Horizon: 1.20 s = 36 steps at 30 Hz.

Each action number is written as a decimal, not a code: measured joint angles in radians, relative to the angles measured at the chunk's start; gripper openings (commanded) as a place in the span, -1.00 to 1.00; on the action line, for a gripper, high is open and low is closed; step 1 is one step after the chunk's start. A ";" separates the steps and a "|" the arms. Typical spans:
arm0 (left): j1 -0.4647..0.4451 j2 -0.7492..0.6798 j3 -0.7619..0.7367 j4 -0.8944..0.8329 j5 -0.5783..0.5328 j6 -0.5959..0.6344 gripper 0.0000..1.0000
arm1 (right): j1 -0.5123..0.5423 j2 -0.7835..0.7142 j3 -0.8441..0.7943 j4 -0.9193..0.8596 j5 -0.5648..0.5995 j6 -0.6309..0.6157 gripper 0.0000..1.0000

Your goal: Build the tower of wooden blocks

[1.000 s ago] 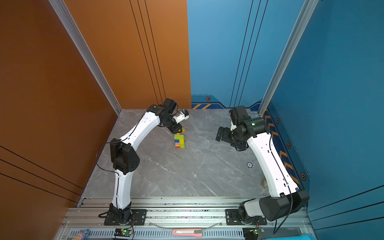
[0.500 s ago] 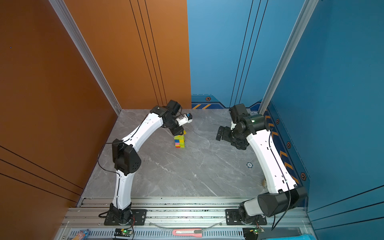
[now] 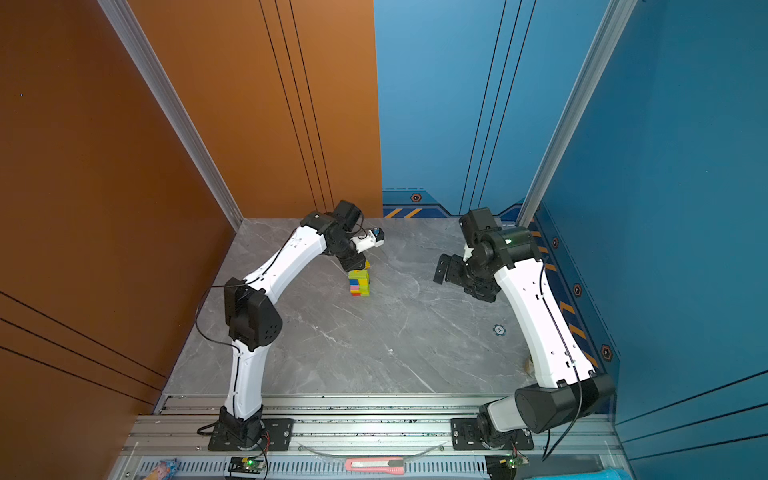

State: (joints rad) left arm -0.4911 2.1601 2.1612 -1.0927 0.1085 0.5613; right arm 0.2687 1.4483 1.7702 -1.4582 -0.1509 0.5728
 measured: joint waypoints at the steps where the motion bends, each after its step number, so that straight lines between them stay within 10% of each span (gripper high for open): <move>1: 0.001 0.000 -0.005 -0.001 -0.001 0.000 -0.41 | 0.000 0.003 0.000 0.000 0.002 0.000 1.00; 36: 0.027 0.043 -0.019 0.004 -0.024 0.000 -0.39 | 0.000 0.084 0.041 -0.007 0.006 0.000 1.00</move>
State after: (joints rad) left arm -0.4644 2.2032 2.1422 -1.0885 0.0841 0.5613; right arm 0.2687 1.5318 1.8111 -1.4654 -0.1444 0.5724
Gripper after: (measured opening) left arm 0.314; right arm 0.999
